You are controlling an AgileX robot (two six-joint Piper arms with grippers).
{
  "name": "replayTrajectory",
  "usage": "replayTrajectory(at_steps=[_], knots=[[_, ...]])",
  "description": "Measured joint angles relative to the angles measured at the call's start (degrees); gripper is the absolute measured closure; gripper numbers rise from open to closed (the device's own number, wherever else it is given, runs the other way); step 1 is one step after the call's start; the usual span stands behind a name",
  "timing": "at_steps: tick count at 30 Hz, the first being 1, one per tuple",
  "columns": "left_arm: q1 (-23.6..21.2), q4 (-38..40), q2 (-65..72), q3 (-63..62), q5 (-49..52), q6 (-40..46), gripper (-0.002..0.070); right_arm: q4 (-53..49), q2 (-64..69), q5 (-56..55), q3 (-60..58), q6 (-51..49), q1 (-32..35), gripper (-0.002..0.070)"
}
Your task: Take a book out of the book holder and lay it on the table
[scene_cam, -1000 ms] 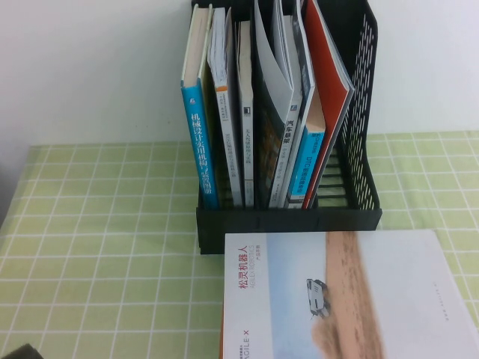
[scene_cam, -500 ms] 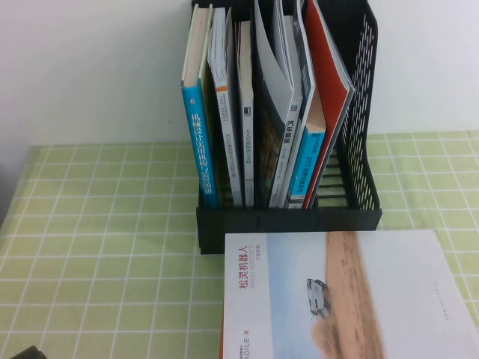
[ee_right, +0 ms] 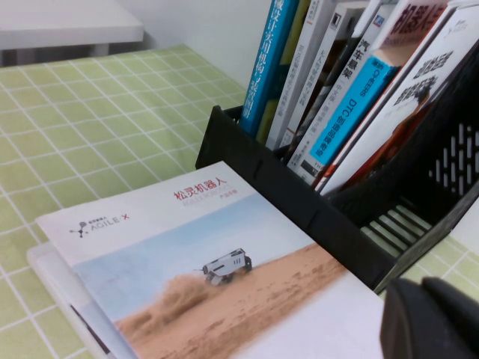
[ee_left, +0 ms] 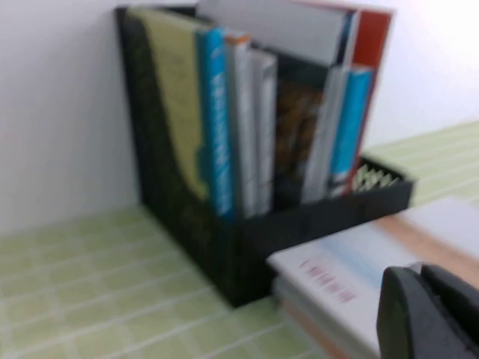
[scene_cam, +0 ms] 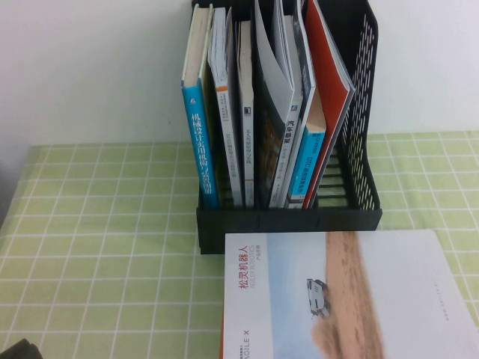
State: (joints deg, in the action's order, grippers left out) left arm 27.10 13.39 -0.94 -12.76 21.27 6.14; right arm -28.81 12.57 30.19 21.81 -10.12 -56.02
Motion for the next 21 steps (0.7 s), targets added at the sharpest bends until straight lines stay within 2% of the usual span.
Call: replayTrajectory(at_steps=[2, 7, 11, 13, 21], knots=[[-3.2, -1.7, 0.0, 1.6, 0.9, 0.0, 0.0678, 0.0, 0.0, 0.0, 0.0, 0.0, 0.0, 0.0675], [-14.7, -3.0, 0.0, 7.9, 0.9, -0.2, 0.0678, -0.1, 0.0, 0.0, 0.0, -0.1, 0.0, 0.0675], [-22.0, -3.0, 0.0, 12.9, -3.0, -2.5, 0.0677, -0.1, 0.0, 0.0, 0.0, -0.1, 0.0, 0.0675], [-23.4, -2.7, 0.0, 13.9, -3.6, -3.0, 0.0678, -0.1, 0.0, 0.0, 0.0, -0.1, 0.0, 0.0675], [-23.2, -3.7, 0.0, 14.0, -1.3, -3.2, 0.0677, -0.1, 0.0, 0.0, 0.0, -0.1, 0.0, 0.0675]])
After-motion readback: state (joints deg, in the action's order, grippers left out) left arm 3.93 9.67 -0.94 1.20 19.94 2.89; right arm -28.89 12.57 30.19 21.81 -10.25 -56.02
